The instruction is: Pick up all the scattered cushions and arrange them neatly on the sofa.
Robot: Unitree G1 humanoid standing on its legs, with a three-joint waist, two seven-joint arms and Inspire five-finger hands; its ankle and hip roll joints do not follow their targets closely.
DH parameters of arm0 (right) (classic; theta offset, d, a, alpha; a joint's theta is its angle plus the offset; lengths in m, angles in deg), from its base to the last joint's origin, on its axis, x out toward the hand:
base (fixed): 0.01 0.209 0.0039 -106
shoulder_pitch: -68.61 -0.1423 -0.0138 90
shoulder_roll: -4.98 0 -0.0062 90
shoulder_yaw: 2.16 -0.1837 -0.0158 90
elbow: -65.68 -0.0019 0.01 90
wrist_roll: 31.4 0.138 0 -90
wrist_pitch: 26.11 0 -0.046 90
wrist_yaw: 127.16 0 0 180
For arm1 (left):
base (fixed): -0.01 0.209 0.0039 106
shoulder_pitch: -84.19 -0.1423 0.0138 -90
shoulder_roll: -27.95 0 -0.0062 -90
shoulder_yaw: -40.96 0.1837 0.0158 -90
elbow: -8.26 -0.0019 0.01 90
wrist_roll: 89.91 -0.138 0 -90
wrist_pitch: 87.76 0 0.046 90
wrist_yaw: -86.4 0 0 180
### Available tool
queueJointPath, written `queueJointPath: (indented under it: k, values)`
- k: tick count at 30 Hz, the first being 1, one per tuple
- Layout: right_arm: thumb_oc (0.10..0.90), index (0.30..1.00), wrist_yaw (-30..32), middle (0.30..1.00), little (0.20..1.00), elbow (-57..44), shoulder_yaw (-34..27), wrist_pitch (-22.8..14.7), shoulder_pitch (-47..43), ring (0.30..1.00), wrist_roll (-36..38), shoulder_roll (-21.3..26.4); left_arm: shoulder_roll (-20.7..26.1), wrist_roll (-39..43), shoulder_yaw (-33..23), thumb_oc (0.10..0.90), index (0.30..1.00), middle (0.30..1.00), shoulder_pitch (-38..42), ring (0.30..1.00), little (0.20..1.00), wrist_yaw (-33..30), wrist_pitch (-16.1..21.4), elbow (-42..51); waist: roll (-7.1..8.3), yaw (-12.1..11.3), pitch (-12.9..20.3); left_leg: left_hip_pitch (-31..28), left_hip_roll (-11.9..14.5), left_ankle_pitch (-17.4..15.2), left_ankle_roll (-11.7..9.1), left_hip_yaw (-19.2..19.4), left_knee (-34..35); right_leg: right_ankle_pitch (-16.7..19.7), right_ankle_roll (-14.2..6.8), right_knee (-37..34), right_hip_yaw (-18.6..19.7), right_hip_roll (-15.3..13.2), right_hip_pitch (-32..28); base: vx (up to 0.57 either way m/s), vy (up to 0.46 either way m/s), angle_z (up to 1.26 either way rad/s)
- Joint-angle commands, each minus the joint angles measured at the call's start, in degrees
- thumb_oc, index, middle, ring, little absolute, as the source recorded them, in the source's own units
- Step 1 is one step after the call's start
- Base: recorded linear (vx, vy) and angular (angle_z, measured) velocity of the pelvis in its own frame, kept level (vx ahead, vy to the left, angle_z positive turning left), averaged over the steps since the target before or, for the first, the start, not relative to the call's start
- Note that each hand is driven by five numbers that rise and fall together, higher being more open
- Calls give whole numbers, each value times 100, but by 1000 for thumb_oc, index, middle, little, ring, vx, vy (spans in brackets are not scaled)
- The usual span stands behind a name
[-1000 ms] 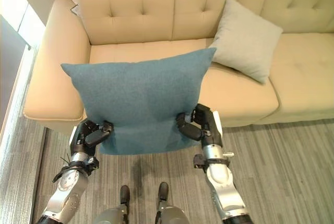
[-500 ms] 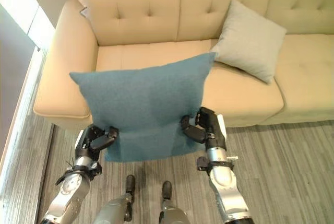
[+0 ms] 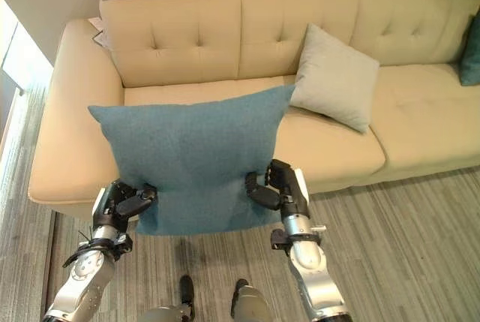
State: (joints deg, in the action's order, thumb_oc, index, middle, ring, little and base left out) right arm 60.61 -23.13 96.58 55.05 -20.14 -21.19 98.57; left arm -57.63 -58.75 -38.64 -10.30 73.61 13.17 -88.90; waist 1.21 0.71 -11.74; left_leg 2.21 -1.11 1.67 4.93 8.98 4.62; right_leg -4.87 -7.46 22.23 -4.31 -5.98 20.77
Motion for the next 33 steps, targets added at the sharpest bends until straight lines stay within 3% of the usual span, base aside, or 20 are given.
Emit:
queueJointPath:
  k: [1,2,4,9,10,12,14,17,19,20,21,22,23,24,27,32,33]
  values:
    - [400,300,-99,300,300,-811,-7,-784,-426,300,48,-27,-136,-351,211,400,300,300,425,300,300,461,759,865,44,161,670,-137,-145,-345,-389,-620,-90,648,-45,-1496,-25,461,-482,239,-46,16]
    - [400,300,-92,300,300,-780,-28,-796,-416,300,39,5,-144,-379,191,400,300,300,511,300,300,467,799,842,91,233,635,-234,-221,-439,-412,-759,-97,857,-139,-1847,61,542,-358,245,-56,39]
    - [400,300,-114,300,300,-806,-38,-802,-350,300,47,26,-187,-405,217,400,300,300,549,300,300,544,796,829,162,247,649,-308,-350,-625,-389,-851,-219,984,-109,-2126,56,481,-582,241,-56,74]
    - [400,300,-149,300,300,-796,-180,-816,-188,300,115,77,-321,-358,266,400,300,300,515,300,300,652,800,810,147,335,818,-446,-344,-1003,-523,-965,-663,948,25,-2136,127,516,-973,241,-73,30]
    - [400,300,-157,300,300,-801,-216,-811,-137,300,149,82,-342,-334,295,400,300,300,538,300,300,674,789,795,149,369,828,-408,-318,-1005,-609,-942,-905,905,70,-2149,96,520,-1087,180,-108,28]
    - [400,300,-161,300,300,-838,-264,-806,-68,300,196,171,-364,-288,370,400,300,300,629,300,300,694,790,790,264,406,755,188,-217,-723,-907,-772,-2293,767,233,-2160,17,418,-1372,205,-144,62]
    - [400,300,-149,300,300,-838,-275,-777,-69,300,264,205,-376,-267,384,400,300,300,667,300,300,684,781,762,329,408,712,675,-82,-690,-934,-585,-2980,638,332,-2170,-65,379,-1497,90,-86,42]
    - [400,300,-143,300,300,-822,-301,-748,-29,300,262,211,-370,-283,402,400,300,300,656,300,300,703,733,743,436,319,710,1043,-64,-947,-724,-460,-2659,513,323,-2212,-87,306,-1653,128,-37,15]
    - [400,300,-131,300,300,-820,-309,-752,-27,300,254,207,-360,-331,402,400,300,300,620,300,300,696,719,767,445,269,723,1095,-118,-902,-683,-559,-2359,489,307,-2259,-51,333,-1720,182,15,13]
    - [400,300,-103,300,300,-789,-325,-748,-29,300,291,210,-333,-365,406,400,300,300,591,300,300,693,703,844,412,179,711,1289,-137,-548,-720,-755,-1862,417,312,-2326,29,434,-1864,217,26,2]
    - [400,300,-104,300,300,-788,-326,-748,-28,300,293,211,-333,-365,407,400,300,300,589,300,300,693,701,846,419,181,708,1262,-146,-527,-722,-756,-1820,416,312,-2332,28,426,-1874,372,104,-4]
    - [400,300,-64,300,300,-745,-324,-739,-13,300,317,218,-301,-366,375,400,300,300,532,300,300,673,689,934,409,91,698,1495,-44,-131,-806,-852,-1375,280,329,-2407,120,508,-2076,240,75,-21]
    - [400,300,-65,300,300,-745,-323,-739,-11,300,317,217,-299,-366,375,400,300,300,529,300,300,673,687,937,415,90,699,1491,-47,-128,-806,-850,-1370,275,329,-2406,122,504,-2078,527,220,-47]
    - [400,300,-144,300,300,-791,-305,-708,87,300,271,172,-295,-374,363,400,300,300,397,300,300,731,654,897,346,68,821,1184,17,-31,-754,-769,-876,128,331,-2345,181,535,-2208,450,247,-50]
    - [400,300,-195,300,300,-787,-202,-658,1,300,154,103,-209,-381,311,400,300,300,355,300,300,727,621,942,302,-16,881,824,-48,-139,-616,-631,-746,16,213,-1884,196,349,-2175,321,254,-38]
    - [400,300,-279,300,300,-805,-22,-660,-280,300,100,-14,-106,-308,162,400,300,300,341,300,300,626,670,961,231,-119,745,563,33,-318,-416,-383,-747,360,-62,-560,266,173,-1463,85,104,-48]
    - [400,300,-279,300,300,-805,-22,-660,-280,300,100,-14,-106,-308,162,400,300,300,341,300,300,626,670,961,232,-121,747,565,33,-318,-416,-380,-747,358,-62,-556,269,172,-1458,127,87,-36]
